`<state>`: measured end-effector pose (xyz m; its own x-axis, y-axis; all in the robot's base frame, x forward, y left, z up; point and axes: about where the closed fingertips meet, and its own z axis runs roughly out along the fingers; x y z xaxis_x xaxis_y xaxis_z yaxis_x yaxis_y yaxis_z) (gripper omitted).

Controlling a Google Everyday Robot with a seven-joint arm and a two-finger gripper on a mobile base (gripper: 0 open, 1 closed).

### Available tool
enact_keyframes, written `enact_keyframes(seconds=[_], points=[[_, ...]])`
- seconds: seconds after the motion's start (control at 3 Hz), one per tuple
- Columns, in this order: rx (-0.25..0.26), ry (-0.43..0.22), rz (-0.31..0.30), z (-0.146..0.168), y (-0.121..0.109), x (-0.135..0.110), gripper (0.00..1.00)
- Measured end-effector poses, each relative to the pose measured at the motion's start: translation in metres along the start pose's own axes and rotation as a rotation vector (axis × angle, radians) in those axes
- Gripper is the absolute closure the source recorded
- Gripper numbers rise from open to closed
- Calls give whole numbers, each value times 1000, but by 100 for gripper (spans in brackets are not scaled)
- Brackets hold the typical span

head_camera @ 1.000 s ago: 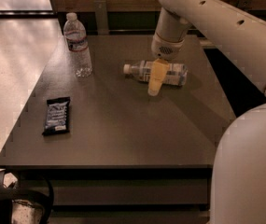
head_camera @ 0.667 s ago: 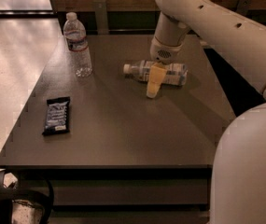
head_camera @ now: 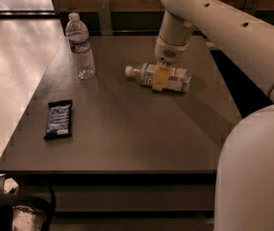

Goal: Place blue plastic bottle upright

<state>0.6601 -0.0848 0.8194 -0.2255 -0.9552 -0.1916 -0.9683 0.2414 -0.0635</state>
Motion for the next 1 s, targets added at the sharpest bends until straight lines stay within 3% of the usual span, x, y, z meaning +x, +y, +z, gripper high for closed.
enact_keyframes(seconds=[0.33, 0.67, 1.0], points=[[0, -4, 1, 1, -1, -1, 100], [0, -4, 1, 1, -1, -1, 100], [51, -110, 14, -33, -8, 0, 100]])
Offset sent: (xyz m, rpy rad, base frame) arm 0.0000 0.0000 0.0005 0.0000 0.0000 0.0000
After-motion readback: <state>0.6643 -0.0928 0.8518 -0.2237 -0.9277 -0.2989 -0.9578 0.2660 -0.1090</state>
